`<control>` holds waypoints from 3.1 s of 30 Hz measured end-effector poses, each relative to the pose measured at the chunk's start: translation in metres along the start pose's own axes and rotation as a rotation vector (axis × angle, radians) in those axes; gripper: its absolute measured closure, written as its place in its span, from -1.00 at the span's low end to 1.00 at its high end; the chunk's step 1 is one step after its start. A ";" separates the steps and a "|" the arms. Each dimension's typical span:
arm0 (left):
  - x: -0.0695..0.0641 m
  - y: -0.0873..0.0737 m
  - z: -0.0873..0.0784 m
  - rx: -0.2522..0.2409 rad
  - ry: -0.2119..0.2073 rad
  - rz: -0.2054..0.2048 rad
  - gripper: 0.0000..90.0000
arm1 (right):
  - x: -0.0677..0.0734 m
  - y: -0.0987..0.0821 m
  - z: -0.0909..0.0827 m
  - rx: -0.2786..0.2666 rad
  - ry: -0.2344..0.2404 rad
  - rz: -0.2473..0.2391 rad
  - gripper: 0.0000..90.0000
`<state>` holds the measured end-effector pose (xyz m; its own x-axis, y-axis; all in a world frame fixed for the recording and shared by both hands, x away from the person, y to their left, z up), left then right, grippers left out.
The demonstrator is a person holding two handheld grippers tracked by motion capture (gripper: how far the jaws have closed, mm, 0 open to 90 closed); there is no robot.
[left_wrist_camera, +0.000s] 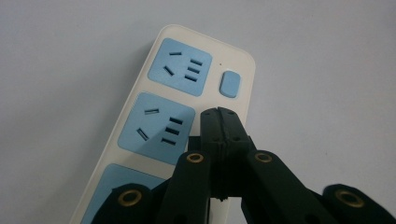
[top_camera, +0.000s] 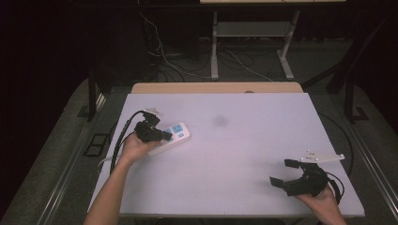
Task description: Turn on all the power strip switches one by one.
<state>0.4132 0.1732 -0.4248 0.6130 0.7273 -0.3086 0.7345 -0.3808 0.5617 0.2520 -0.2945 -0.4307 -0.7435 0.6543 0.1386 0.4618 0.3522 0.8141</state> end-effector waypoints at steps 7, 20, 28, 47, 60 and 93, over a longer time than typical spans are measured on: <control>0.003 -0.005 0.001 -0.036 -0.019 -0.016 1.00 | 0.000 0.000 0.000 0.000 -0.001 -0.001 -0.99; 0.003 -0.005 0.003 -0.011 -0.054 -0.031 1.00 | 0.001 0.000 0.000 0.001 -0.004 -0.001 -0.99; 0.002 -0.003 0.004 -0.006 -0.036 -0.017 1.00 | 0.000 0.000 -0.001 0.001 -0.007 -0.001 -0.99; 0.000 0.003 -0.014 -0.028 -0.001 -0.010 1.00 | -0.001 -0.001 -0.002 -0.004 -0.007 0.006 -0.99; -0.010 0.023 -0.020 -0.026 0.012 0.032 1.00 | -0.002 -0.001 -0.003 -0.007 -0.012 0.008 -0.99; -0.020 0.045 0.009 -0.009 -0.026 0.056 1.00 | -0.003 -0.002 -0.004 -0.004 -0.012 0.005 -0.99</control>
<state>0.4372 0.1365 -0.4002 0.6606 0.6900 -0.2957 0.6961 -0.4155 0.5855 0.2519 -0.2999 -0.4305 -0.7350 0.6642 0.1363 0.4637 0.3457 0.8158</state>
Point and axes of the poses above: each handheld gripper's, and its own axes: z roughly forward along the jaws, y roughly out of its top, x roughly to its left, the point moved 2 cm from there along z, roughly forward along the jaws, and after that the axes turned 9 degrees about -z, right-handed, at the moved point
